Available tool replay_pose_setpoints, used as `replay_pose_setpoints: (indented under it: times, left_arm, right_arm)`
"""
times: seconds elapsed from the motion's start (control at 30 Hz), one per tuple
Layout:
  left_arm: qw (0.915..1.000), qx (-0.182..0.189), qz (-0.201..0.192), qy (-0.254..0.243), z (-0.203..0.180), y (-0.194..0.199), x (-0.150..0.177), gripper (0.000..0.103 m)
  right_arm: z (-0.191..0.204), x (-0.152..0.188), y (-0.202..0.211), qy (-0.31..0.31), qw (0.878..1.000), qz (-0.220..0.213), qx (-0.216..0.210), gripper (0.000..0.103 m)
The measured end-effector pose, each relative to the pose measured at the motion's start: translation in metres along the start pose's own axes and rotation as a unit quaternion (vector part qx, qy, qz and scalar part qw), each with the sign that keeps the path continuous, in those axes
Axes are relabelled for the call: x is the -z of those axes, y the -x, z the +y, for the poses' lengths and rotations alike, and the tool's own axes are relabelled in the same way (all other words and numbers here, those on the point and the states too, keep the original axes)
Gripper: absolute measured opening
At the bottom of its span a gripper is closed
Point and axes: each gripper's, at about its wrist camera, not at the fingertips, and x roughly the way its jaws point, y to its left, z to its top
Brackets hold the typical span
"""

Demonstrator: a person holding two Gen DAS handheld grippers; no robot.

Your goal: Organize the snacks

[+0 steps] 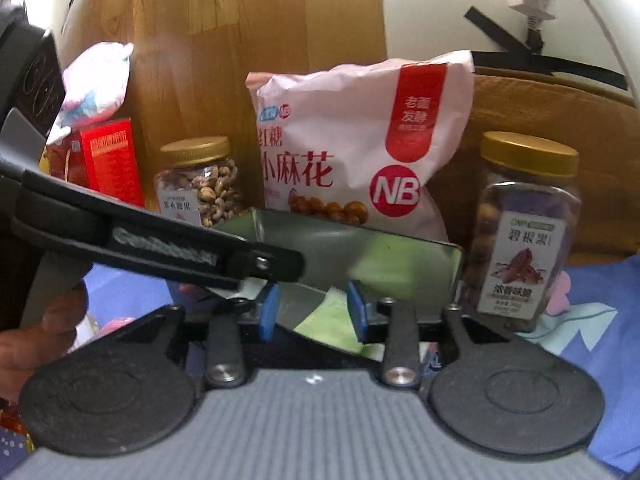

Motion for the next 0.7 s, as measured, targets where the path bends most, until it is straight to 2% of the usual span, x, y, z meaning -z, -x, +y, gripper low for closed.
replay_pose_setpoints:
  times: [0.1,0.17,0.27,0.4,0.5,0.6,0.63,0.7]
  left_arm:
    - [0.9992,0.017,-0.022,0.027,0.019,0.037,0.008,0.038]
    - [0.9978,0.022,-0.04,0.047,0.036,0.064,0.021,0.039]
    - [0.9948,0.008,-0.042,0.092,0.062,0.087,0.042,0.04]
    - [0.9893,-0.001,0.0,0.146,0.084,0.086,0.068,0.04]
    - [0.9878,-0.003,-0.001,0.156,0.083,0.09,0.087,0.04]
    - [0.9888,0.003,-0.007,0.149,0.076,0.104,0.103,0.04]
    - [0.9878,0.016,0.0,0.155,0.077,0.108,0.109,0.04]
    - [0.9878,0.017,-0.005,0.155,0.075,0.119,0.121,0.04]
  right_arm:
    - [-0.004,0.004,0.022,-0.032,0.999,-0.017,-0.008,0.043]
    - [-0.005,0.009,0.037,-0.056,0.997,-0.023,-0.043,0.043]
    - [0.003,0.02,0.032,-0.087,0.99,0.031,-0.107,0.043]
    - [0.019,0.032,0.0,-0.152,0.965,0.115,-0.18,0.043]
    - [0.035,0.039,-0.012,-0.17,0.954,0.147,-0.199,0.041]
    - [0.046,0.048,-0.009,-0.203,0.934,0.177,-0.233,0.037]
    - [0.052,0.05,-0.003,-0.199,0.934,0.181,-0.236,0.037]
    - [0.069,0.055,0.015,-0.17,0.934,0.187,-0.252,0.039]
